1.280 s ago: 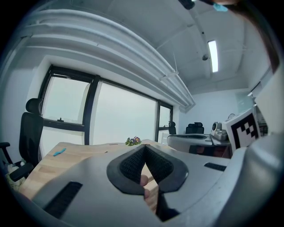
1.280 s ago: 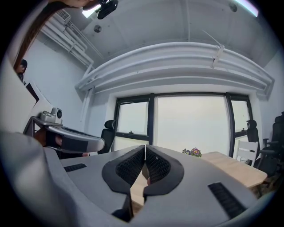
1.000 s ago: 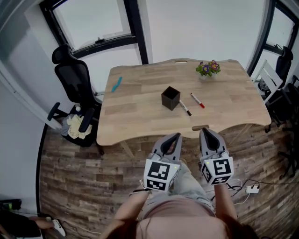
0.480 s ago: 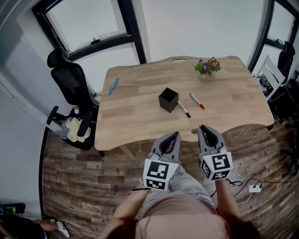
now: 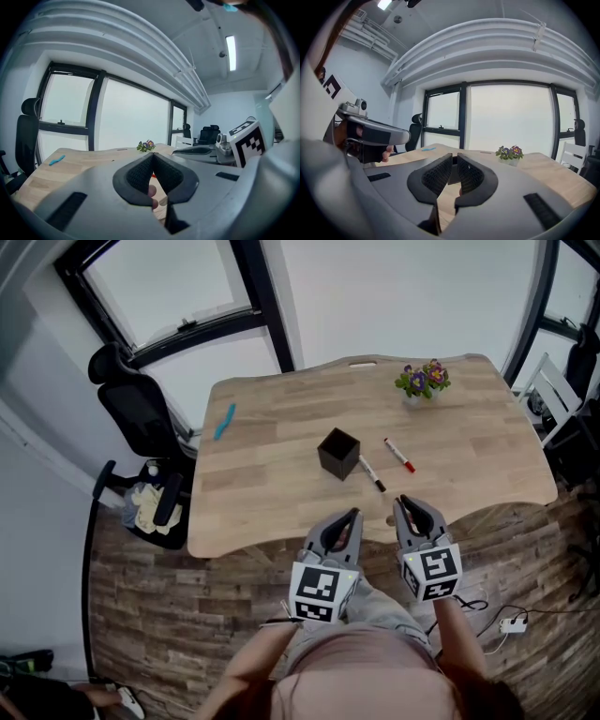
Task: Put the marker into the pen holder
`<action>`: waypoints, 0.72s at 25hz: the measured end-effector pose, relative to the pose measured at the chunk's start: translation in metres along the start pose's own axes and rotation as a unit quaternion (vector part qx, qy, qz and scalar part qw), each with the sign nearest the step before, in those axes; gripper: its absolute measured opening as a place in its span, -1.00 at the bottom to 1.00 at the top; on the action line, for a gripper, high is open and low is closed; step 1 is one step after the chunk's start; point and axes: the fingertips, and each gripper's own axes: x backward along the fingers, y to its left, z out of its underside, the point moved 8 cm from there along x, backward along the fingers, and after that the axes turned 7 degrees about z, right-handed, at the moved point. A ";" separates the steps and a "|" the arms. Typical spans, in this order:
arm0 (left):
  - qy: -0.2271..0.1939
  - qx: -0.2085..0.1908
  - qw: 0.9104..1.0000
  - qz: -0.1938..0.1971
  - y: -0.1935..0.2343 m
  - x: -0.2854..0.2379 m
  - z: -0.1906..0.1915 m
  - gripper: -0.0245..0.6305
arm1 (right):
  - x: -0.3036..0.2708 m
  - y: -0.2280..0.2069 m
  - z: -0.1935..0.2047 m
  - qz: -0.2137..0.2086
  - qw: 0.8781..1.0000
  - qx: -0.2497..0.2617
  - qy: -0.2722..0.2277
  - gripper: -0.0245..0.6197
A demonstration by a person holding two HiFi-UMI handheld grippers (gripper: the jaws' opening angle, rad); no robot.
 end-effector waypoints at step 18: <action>0.023 0.018 0.999 -0.016 0.050 -0.062 0.019 -0.92 | -0.083 -0.024 0.045 -0.044 0.995 0.031 0.080 -0.82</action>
